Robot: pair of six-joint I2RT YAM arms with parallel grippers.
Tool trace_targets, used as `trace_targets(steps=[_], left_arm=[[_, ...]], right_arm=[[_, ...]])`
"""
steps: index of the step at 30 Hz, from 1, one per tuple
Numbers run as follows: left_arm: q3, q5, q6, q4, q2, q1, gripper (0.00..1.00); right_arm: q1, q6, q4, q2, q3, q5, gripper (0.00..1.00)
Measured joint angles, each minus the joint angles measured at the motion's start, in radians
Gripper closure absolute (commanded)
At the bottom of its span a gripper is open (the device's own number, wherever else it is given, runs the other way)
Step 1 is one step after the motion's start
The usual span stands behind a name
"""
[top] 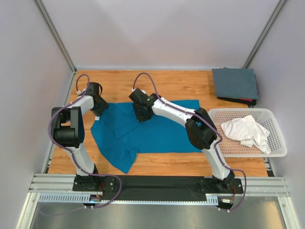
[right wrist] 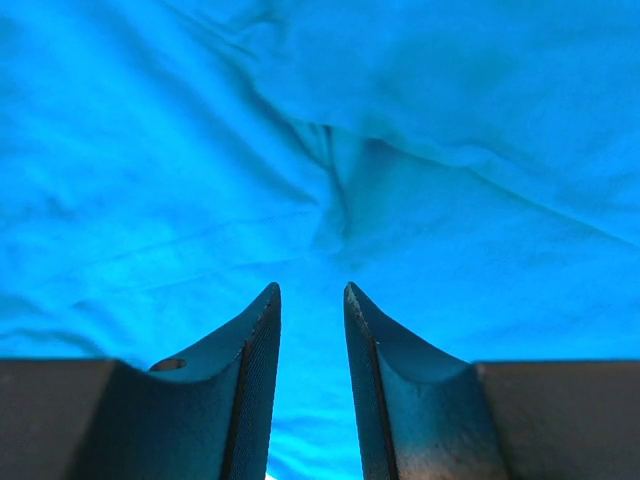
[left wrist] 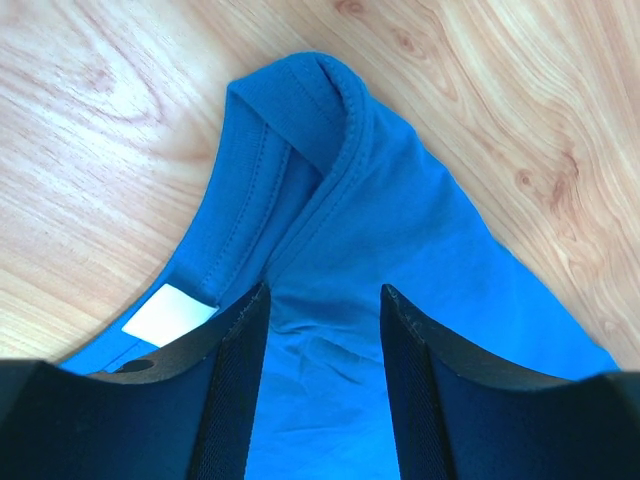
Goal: Fold and stack the t-shirts
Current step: Fold the tshirt
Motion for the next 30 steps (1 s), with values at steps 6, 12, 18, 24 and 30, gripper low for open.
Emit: trace_targets(steps=[6, 12, 18, 24, 30], left_arm=[[0.0, 0.009, 0.061, -0.003, -0.08, 0.0, 0.43], [0.002, 0.026, 0.097, 0.009, -0.255, -0.014, 0.44], [0.036, 0.034, 0.106, 0.036, -0.226, -0.081, 0.57], [0.055, 0.03, 0.065, 0.032, -0.071, -0.097, 0.61], [0.073, 0.005, 0.018, -0.01, 0.03, -0.097, 0.64]], right_arm=[[-0.013, -0.021, 0.027, -0.108, -0.03, -0.01, 0.64], [-0.135, -0.012, 0.102, -0.278, -0.163, 0.014, 0.7], [-0.323, -0.006, 0.166, -0.315, -0.284, 0.086, 0.93], [-0.412, -0.005, 0.199, -0.275, -0.328, 0.127, 1.0], [-0.462, -0.004, 0.23, -0.189, -0.342, 0.117, 0.99]])
